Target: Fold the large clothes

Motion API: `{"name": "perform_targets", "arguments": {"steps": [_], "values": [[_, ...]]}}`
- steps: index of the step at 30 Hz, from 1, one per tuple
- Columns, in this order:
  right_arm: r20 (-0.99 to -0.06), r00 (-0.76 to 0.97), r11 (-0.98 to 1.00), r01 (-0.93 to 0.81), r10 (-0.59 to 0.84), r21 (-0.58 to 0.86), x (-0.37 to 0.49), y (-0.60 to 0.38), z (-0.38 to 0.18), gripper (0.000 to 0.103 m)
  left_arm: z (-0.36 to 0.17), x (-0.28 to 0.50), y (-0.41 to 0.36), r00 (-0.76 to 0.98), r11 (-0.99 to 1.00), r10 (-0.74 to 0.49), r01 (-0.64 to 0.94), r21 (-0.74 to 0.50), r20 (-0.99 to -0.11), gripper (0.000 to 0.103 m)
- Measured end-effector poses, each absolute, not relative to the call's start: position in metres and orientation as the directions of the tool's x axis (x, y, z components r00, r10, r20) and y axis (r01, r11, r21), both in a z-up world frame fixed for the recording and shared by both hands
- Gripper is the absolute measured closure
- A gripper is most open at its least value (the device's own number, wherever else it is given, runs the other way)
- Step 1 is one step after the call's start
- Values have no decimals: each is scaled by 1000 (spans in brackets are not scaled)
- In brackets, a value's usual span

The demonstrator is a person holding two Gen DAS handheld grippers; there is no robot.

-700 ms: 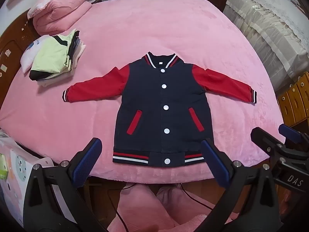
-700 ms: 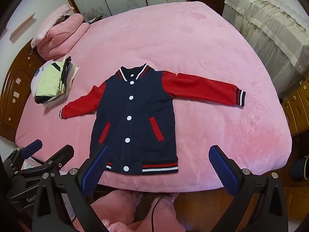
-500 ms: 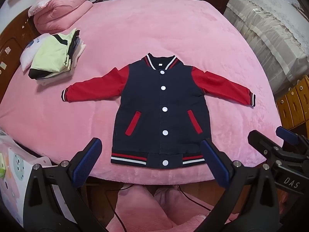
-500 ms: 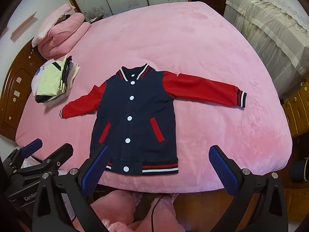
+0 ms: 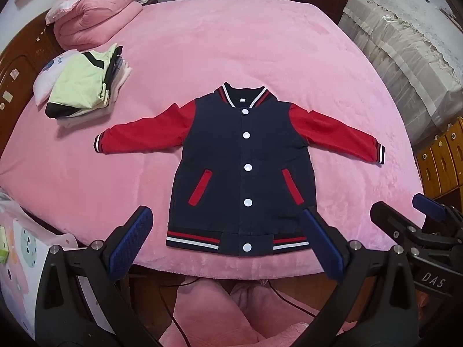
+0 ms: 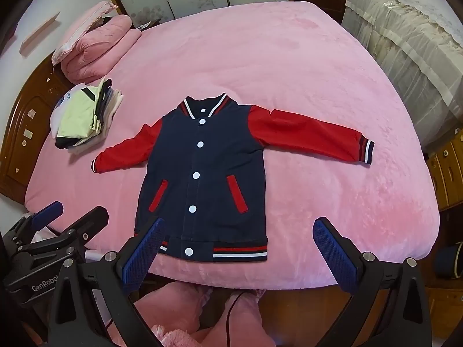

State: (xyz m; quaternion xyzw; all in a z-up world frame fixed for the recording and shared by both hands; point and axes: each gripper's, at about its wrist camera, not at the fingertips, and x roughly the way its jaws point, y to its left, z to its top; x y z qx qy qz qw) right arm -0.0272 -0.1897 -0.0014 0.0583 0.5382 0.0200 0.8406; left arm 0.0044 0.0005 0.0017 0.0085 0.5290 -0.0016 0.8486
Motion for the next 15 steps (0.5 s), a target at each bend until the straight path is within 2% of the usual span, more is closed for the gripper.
{"name": "perform_targets", "arguments": {"steps": [15], "values": [[-901,422,992,36,98,125,-24,-196,-1,0,11,-1,-6,463,1000,29,-14,26,-886,2]]}}
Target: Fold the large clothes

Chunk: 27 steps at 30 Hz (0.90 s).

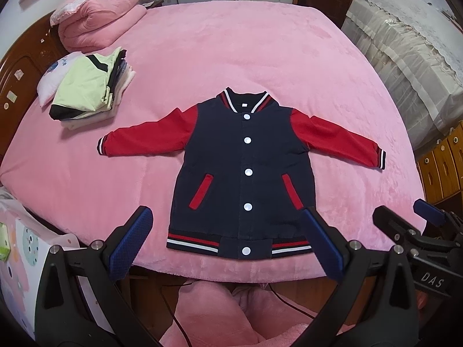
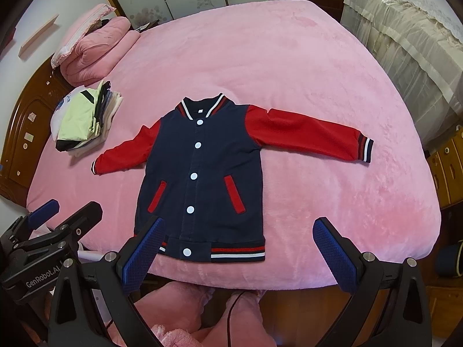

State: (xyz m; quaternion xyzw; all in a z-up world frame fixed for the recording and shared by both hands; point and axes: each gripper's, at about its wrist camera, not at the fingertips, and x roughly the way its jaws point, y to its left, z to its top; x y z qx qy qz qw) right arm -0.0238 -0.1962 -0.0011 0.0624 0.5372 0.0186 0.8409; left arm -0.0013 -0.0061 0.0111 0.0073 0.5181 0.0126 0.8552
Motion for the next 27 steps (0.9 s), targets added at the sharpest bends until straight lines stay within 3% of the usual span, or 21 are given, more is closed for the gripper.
{"name": "perform_targets", "arguments": {"steps": [9,27], "values": [[-886,453,986,68,103,150,-38,-214,9,0,23,-20,-10,510,999,-39,11,-38,-860,2],[-813,578,995,12,74,99,-67,-201,51,0,29,-4,-4,481,999,-33,0,-38,-876,2]]}}
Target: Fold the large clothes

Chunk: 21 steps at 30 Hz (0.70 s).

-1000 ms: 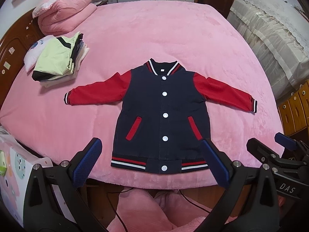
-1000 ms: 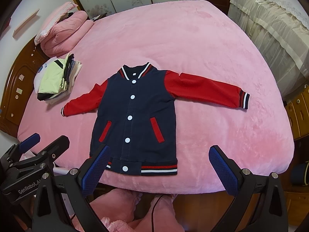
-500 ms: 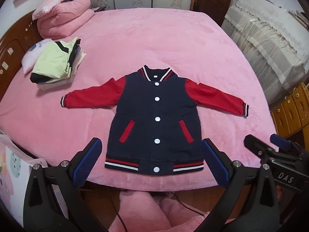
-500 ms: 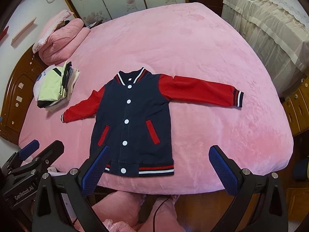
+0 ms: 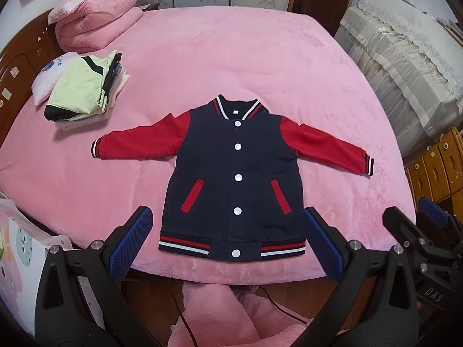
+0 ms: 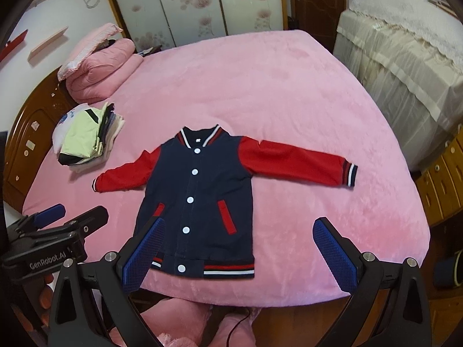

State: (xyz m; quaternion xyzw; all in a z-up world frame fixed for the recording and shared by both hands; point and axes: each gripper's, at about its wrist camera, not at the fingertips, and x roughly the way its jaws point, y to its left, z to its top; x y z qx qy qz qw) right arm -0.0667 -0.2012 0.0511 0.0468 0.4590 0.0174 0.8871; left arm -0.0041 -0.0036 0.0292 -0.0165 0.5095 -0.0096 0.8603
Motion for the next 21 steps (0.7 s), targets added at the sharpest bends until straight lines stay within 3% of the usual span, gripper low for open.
{"name": "perform_targets", "arguments": {"steps": [21], "values": [[-806,580,984,-176,117,16,-48,-133,67,0,12,-4,78,450,968,-81,-177,-178,-889,2]]}}
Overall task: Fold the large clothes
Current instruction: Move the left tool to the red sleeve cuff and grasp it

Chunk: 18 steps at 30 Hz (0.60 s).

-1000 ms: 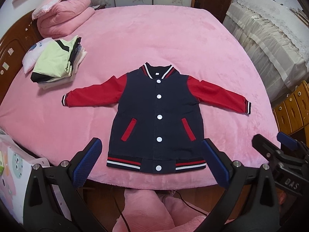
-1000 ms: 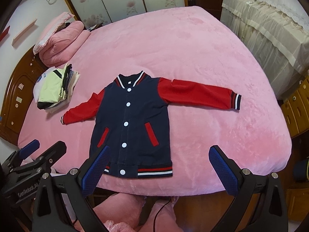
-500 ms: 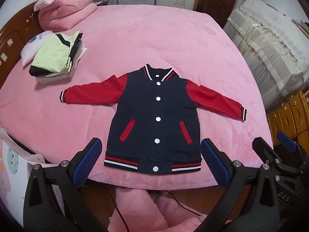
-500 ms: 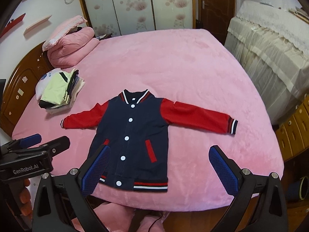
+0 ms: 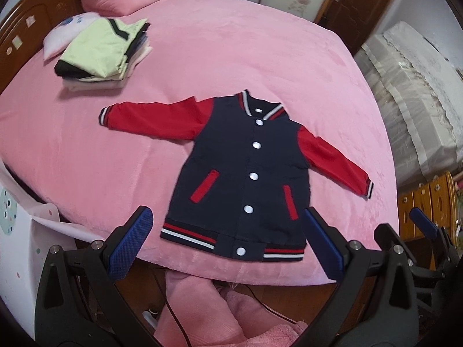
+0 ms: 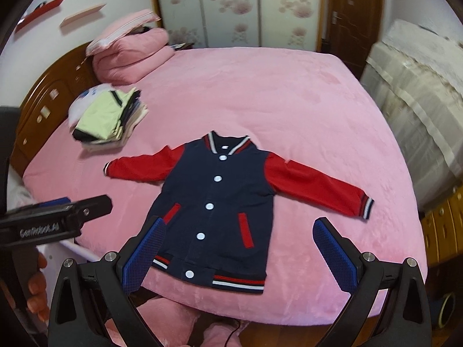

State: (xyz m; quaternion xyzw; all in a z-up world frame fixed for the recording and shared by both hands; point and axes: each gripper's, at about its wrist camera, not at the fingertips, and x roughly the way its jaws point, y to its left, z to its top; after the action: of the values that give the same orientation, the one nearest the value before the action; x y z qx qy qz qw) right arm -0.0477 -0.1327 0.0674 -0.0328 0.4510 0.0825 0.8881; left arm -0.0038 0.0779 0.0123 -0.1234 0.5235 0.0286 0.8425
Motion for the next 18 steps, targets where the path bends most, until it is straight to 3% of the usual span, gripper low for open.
{"name": "perform_targets", "arguments": {"steps": [9,18], "values": [[-901,411,990,-88,139,113,24,-78,22,0,-31,27,166,385,920,-89,-321,-224,-919,2],[-941,289,981,25,178,193,110,5,-64,0,-127,91,273,265,868,-53,-464,-175,-963,2]]}}
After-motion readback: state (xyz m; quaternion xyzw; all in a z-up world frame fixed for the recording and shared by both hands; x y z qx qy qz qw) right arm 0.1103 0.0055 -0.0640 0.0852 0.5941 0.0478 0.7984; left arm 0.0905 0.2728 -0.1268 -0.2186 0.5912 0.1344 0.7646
